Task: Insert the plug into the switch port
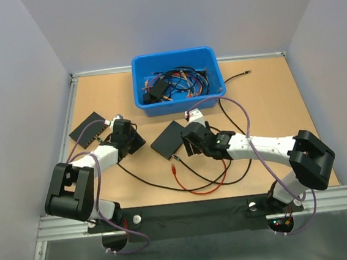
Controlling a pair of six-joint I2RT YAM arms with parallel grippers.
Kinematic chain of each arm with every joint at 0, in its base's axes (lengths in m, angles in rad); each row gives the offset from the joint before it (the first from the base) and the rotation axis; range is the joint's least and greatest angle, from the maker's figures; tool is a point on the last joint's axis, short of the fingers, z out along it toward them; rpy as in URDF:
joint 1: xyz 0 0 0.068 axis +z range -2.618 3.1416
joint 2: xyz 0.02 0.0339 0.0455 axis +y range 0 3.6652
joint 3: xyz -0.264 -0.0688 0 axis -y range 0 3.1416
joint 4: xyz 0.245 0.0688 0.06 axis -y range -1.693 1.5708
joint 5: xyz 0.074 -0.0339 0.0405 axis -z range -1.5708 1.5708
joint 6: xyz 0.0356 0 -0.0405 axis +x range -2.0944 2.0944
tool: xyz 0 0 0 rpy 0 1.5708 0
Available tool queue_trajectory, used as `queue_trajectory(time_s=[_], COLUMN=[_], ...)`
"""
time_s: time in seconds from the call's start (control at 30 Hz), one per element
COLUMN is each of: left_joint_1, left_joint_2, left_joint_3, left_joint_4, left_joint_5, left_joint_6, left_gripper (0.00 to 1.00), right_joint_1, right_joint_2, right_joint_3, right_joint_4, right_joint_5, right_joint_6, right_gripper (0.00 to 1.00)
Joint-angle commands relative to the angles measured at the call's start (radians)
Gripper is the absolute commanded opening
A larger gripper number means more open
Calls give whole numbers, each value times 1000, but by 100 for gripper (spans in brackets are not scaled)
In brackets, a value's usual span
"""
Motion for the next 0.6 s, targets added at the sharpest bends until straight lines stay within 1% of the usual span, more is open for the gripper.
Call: queue_trajectory(time_s=[0.0,0.03,0.17,0.33,0.43,0.5,0.57], left_joint_1=[2,2,4,4,2,4,4], left_joint_2=[-49,-57,-71,-76,-77,-79,-79], left_joint_3=[17,9,-3,-8,-6,-11,-15], left_joint_4=[-22,-20,-20,-17,-15,-15,-11], left_joint_5=[1,1,1,2,5,4,4], left_joint_6=[23,23,21,21,23,23,26], left_gripper=[45,44,44,43,43,43,43], right_joint_1=[-77,-102,-188,-202,-202,-202,-202], right_joint_2=[-34,-40,-63,-25,3,14,18], right_joint_3=[-25,-36,-70,-70,-88,-101,-107], right_joint_4=[-158,-167,-167,-169,-167,-164,-160], right_joint_5=[90,68,4,-39,-84,-93,-89], right_joint_6=[104,126,134,111,120,126,128], right_gripper=[67,63,53,51,48,45,45])
